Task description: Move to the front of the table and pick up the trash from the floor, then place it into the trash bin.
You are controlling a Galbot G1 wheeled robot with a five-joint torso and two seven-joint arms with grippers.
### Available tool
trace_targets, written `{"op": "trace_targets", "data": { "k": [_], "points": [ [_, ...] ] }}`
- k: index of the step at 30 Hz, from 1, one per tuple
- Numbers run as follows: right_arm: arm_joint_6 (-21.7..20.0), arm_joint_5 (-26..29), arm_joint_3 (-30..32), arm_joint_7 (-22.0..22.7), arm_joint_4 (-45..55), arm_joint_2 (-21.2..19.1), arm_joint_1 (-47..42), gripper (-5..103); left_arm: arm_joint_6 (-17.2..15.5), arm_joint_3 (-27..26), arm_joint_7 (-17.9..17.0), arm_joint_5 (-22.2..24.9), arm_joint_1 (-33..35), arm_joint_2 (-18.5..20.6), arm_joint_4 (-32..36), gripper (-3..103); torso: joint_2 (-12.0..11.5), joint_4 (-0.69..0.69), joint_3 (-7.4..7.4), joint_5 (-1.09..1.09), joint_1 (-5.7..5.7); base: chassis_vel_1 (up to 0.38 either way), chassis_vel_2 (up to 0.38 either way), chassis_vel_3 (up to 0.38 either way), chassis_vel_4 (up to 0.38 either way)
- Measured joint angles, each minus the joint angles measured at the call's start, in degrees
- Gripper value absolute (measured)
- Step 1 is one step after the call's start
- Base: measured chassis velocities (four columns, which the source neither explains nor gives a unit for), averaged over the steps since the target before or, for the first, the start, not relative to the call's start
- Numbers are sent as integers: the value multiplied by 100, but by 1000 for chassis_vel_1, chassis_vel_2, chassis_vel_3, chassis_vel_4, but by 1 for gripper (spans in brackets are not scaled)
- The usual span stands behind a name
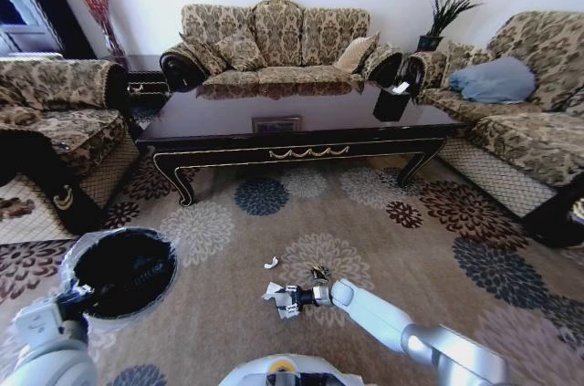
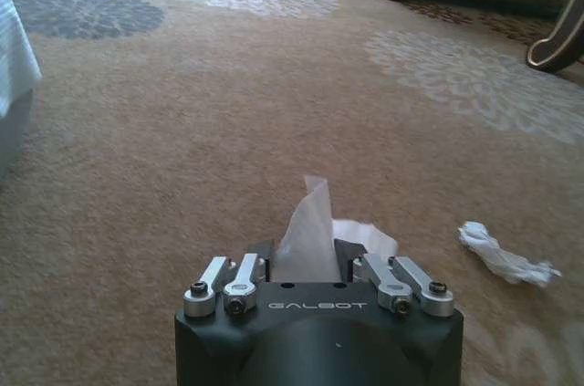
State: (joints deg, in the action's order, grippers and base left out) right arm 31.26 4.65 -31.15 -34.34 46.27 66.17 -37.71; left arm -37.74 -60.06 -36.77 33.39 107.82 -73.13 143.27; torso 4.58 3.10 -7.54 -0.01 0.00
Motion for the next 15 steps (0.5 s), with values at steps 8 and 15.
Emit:
{"op": "trace_targets", "data": {
  "k": [8,15],
  "points": [
    [50,-181,279,340,139,-137,-94,12,4,51,18,-11,-12,25,0,2,0,0,0,1,0,0,0,0,0],
    [236,-185,465,242,343,-262,-257,0,23,91,25,-30,-21,30,0,2,0,0,0,1,0,0,0,0,0]
  ]
}}
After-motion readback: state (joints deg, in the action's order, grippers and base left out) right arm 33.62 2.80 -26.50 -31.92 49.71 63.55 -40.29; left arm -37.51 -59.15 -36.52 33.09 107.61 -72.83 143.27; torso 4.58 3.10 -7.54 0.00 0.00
